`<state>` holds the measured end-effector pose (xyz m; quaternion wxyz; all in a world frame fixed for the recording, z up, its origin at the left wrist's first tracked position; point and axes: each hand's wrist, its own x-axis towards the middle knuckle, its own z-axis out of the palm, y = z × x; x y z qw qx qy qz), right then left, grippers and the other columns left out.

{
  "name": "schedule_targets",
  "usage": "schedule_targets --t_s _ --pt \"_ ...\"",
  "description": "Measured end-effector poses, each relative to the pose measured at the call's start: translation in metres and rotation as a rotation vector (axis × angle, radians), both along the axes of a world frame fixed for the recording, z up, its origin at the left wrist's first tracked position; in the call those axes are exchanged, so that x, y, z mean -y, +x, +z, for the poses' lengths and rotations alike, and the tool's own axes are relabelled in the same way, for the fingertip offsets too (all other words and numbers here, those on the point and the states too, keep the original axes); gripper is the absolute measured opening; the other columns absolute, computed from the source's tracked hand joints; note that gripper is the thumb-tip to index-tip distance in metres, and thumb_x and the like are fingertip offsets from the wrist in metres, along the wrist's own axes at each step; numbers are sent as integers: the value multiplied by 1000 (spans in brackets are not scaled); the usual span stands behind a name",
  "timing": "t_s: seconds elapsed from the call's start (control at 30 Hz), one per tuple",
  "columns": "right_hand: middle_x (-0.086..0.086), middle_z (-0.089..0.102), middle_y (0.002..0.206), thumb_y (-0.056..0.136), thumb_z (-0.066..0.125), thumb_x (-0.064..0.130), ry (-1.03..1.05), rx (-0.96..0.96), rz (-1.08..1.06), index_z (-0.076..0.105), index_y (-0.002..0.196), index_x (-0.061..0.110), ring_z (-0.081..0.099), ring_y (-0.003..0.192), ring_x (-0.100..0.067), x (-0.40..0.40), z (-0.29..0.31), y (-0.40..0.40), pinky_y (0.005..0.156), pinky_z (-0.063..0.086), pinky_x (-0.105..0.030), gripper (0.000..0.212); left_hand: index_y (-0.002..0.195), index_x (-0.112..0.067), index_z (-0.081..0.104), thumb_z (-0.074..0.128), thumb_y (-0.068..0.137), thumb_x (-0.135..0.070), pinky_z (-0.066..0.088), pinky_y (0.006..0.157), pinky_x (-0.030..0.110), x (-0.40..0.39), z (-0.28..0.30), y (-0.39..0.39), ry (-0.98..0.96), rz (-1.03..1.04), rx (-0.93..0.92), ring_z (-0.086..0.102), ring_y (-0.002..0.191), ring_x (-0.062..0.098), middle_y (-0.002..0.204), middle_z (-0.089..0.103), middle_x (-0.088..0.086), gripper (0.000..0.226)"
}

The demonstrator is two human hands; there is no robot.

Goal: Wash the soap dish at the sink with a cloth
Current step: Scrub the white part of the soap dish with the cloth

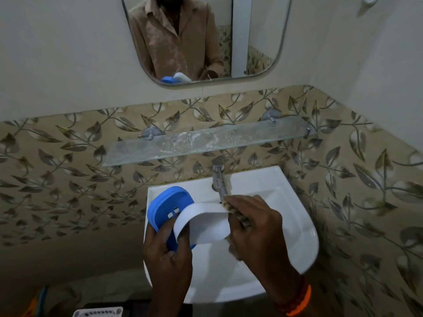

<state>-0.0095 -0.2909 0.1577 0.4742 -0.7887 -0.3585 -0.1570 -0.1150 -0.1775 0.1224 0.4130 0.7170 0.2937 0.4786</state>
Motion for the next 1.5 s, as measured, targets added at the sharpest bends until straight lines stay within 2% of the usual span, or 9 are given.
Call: schedule_targets --t_s 0.17,0.37,0.6,0.7,0.9,1.1,1.17,1.37,1.5 --pt "-12 75 95 84 74 8 -262 456 47 74 103 1 67 77 -23 6 2 9 63 59 -30 20 114 -13 74 84 75 1 48 96 23 0 3 3 127 -133 -259 58 108 18 116 58 2 42" --pt "-12 74 104 101 52 15 -254 578 106 72 112 2 65 84 -22 1 -5 2 67 58 -30 26 107 3 74 81 77 3 53 91 27 4 -2 0 312 -144 -279 62 98 21 108 70 21 31" --pt "16 72 91 81 78 21 158 -364 -112 74 112 18 68 80 5 -6 -7 -8 82 60 -28 31 104 1 73 68 72 0 49 91 10 5 3 -3 198 -24 -21 60 98 13 107 58 9 32" --pt "4 75 104 81 79 10 113 -68 -75 73 113 11 67 92 -2 -7 -6 -14 89 56 -21 33 107 -3 73 69 76 -5 55 85 33 5 1 -3 145 -42 -6 66 93 27 106 61 7 31" --pt "-13 72 113 92 64 4 -6 460 -2 67 118 -1 64 89 -23 2 -6 -4 78 56 -31 27 110 -16 65 61 82 -29 48 91 6 4 -1 -6 158 -105 44 60 98 8 106 61 1 31" --pt "24 74 78 81 71 41 319 -504 40 72 88 52 70 77 3 -5 -3 -25 68 53 -9 13 113 -28 72 67 82 -26 51 93 14 0 -5 -6 144 -86 175 65 106 4 115 61 -28 31" --pt "29 71 71 77 73 44 322 -590 11 74 86 47 70 72 6 -6 -10 -25 61 53 -8 10 109 -44 74 70 82 -31 53 89 12 1 -3 -4 74 -115 169 65 105 -3 114 63 -36 31" --pt "-10 77 98 80 78 8 -54 227 -32 73 108 -1 72 85 -16 5 -10 -2 85 52 -19 29 116 -13 72 79 76 -37 56 96 53 5 -13 1 164 -102 -124 63 112 21 122 65 -6 47" --pt "-13 75 103 94 63 18 -172 457 44 70 114 1 68 88 -21 5 -21 -11 77 56 -25 26 107 3 73 74 81 -22 56 89 43 9 -12 6 324 -129 -187 62 100 19 105 70 19 36"
